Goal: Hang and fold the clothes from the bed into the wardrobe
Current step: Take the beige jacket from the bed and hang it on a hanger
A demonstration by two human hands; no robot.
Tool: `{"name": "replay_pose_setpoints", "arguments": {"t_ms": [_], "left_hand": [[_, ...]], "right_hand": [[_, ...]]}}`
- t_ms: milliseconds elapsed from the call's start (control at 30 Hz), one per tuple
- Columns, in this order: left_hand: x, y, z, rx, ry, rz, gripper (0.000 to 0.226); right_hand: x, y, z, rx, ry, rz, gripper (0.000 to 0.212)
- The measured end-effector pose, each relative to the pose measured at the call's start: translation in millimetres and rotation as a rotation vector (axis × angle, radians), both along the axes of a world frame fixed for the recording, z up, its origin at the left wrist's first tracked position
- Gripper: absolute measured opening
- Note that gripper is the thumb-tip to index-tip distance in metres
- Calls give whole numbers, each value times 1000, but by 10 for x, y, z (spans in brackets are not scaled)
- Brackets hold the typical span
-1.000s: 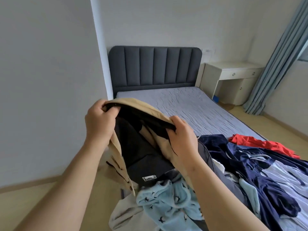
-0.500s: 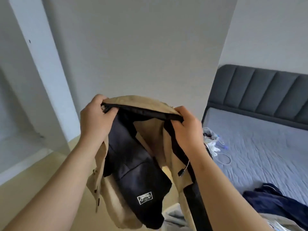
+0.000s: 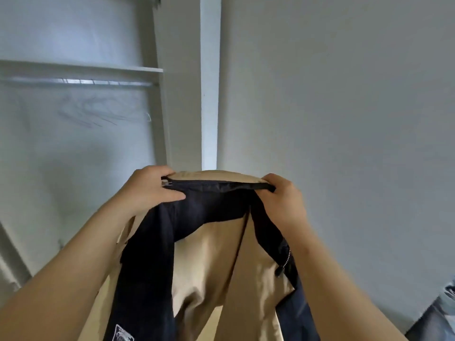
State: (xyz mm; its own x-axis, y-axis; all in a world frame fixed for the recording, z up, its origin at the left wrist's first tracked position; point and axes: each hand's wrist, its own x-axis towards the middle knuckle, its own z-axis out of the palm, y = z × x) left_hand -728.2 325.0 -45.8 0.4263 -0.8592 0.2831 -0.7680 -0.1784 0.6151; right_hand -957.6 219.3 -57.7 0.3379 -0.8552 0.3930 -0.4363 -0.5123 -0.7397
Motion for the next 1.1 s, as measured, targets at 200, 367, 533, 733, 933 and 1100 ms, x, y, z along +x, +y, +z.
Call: {"name": "replay_pose_setpoints", "arguments": {"t_ms": [200, 367, 533, 733, 933, 1100], "left_hand": [[989, 261, 70, 179, -88, 0, 14], [1515, 461, -59, 51, 261, 133, 14], [1771, 518, -282, -126, 431, 317, 7], [2139, 312, -472, -404, 565, 461, 38], [2437, -210, -473, -648, 892, 483, 45], [2664, -672, -314, -781, 967, 526, 44]], "right_hand": [[1081, -136, 29, -14, -37, 103, 24], [1882, -198, -22, -21, -44, 202, 20], [2540, -321, -192, -8, -7, 324, 23], [3157, -583, -395, -12, -24, 498, 22], [3589, -1080, -554, 73, 31, 565, 32], [3982, -1411, -634, 287, 160, 675, 19]]}}
